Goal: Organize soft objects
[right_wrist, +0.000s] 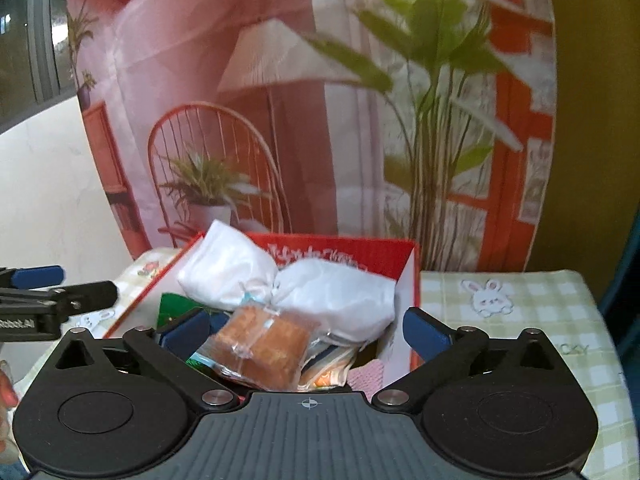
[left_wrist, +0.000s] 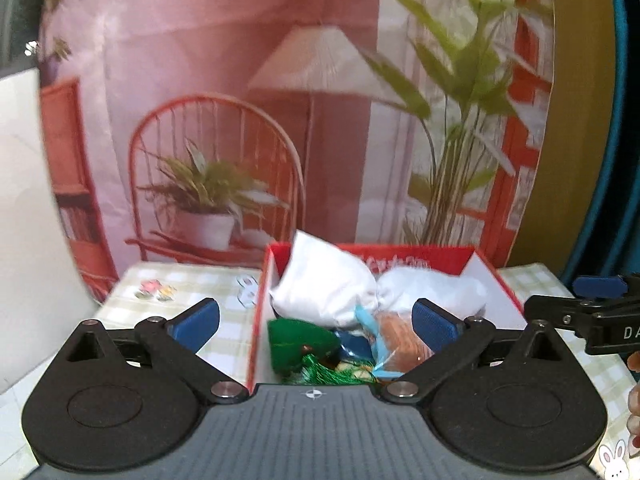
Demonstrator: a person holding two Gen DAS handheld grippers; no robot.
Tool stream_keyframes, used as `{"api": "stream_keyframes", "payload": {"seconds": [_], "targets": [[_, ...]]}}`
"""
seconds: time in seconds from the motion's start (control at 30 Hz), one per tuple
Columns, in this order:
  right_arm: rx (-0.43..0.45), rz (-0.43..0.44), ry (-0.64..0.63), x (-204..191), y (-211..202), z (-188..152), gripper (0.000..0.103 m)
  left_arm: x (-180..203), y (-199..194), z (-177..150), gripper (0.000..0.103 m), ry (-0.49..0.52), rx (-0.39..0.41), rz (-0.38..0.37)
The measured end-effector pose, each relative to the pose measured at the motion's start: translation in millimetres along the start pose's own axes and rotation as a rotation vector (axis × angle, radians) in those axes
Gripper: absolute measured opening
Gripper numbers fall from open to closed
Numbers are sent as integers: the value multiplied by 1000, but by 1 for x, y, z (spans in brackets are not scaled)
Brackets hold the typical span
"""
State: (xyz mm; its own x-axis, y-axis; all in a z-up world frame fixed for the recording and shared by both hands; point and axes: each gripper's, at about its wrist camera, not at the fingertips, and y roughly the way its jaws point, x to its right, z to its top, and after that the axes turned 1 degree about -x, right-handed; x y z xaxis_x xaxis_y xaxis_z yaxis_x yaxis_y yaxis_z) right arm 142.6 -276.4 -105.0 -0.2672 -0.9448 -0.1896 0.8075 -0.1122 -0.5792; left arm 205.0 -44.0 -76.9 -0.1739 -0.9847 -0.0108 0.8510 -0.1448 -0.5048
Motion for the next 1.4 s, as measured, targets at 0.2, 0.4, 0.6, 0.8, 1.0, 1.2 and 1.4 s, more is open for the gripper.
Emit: {"api": "stream_keyframes", "payload": {"seconds": [0.2,0.4,0.6,0.8,1.0,1.2,1.4], "targets": [[66,-1,-3,-7,-44,13,103,9,-46,21,103,75,95,17],[161,-36,-31,-24,-97,28,103,14,-96,38,103,61,175,15],[244,-107,-24,-37,-147,38,103,18,-146,45,103,32,222,38],[302,-132,-31,-49,-188,39,103,10,-184,41,103,-5,254,34],[312,-138,-38,-63,-207,30,103,10,-204,35,103,19,266,85],[311,-155,-46,-68,-215,25,103,6,-208,32,103,-6,269,100],[311,-155,-25,-61,-217,24,103,2,-208,34,103,-26,278,111]]}}
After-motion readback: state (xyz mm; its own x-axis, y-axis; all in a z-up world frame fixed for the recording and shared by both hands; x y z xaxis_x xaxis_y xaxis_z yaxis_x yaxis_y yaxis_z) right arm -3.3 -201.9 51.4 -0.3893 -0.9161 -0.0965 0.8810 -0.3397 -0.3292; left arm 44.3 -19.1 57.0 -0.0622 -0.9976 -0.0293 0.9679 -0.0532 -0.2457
